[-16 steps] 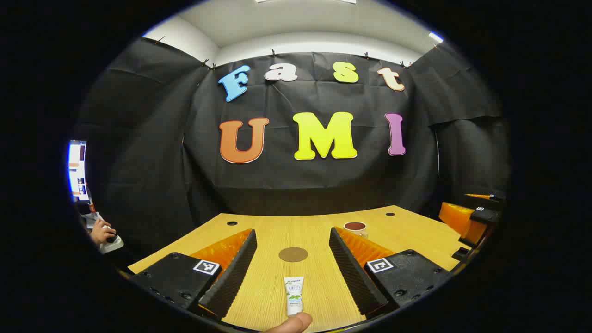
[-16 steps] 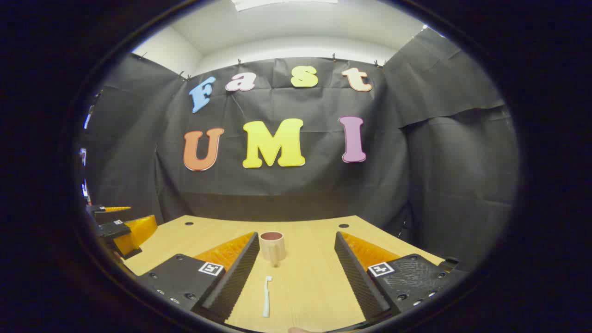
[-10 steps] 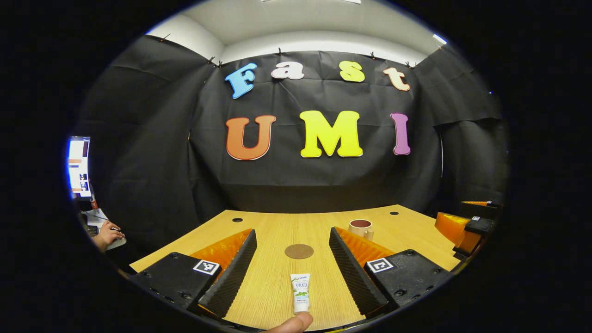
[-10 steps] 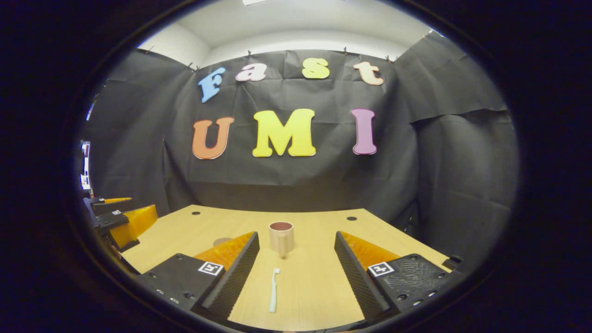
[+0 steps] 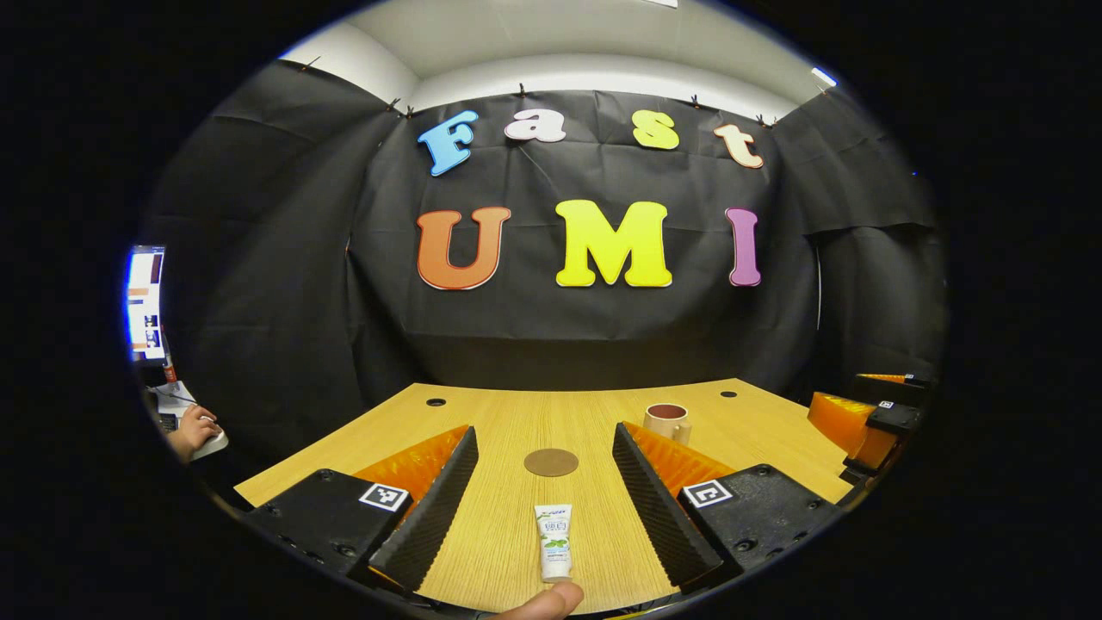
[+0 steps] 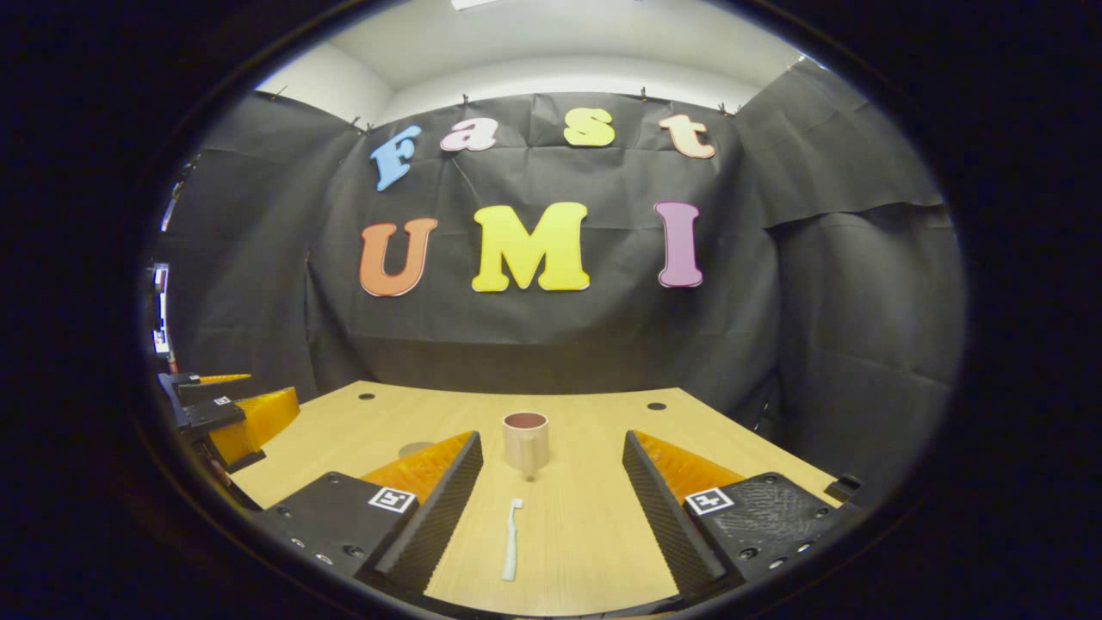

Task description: Put the toothbrush and toothpaste on the desktop into the cup, then pick up the cup and place it on the coaster on the desktop.

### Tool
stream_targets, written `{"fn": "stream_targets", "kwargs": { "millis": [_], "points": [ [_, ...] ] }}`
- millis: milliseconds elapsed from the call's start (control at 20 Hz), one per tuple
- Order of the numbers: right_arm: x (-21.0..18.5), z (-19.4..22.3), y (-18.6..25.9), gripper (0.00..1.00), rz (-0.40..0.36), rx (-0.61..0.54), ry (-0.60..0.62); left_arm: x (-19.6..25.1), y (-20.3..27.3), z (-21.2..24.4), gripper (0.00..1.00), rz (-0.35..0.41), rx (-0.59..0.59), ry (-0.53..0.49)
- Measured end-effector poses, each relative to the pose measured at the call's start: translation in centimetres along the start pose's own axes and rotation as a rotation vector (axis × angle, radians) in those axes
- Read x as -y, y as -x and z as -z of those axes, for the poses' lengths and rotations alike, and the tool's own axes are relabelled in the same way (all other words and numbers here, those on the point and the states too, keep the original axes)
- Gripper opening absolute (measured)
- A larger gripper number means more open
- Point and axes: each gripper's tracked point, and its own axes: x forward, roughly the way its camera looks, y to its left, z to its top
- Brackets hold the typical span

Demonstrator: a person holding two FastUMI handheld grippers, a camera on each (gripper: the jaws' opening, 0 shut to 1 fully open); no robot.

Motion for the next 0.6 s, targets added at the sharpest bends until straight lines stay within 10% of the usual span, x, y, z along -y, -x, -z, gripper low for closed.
{"fn": "stream_targets", "kwargs": {
  "millis": [600],
  "points": [
    [0.0,7.0,-2.6,0.97,-0.013,-0.14,0.013,1.2,-0.2,1.9,0.99,-0.006,0.007,-0.021]
  ]
}}
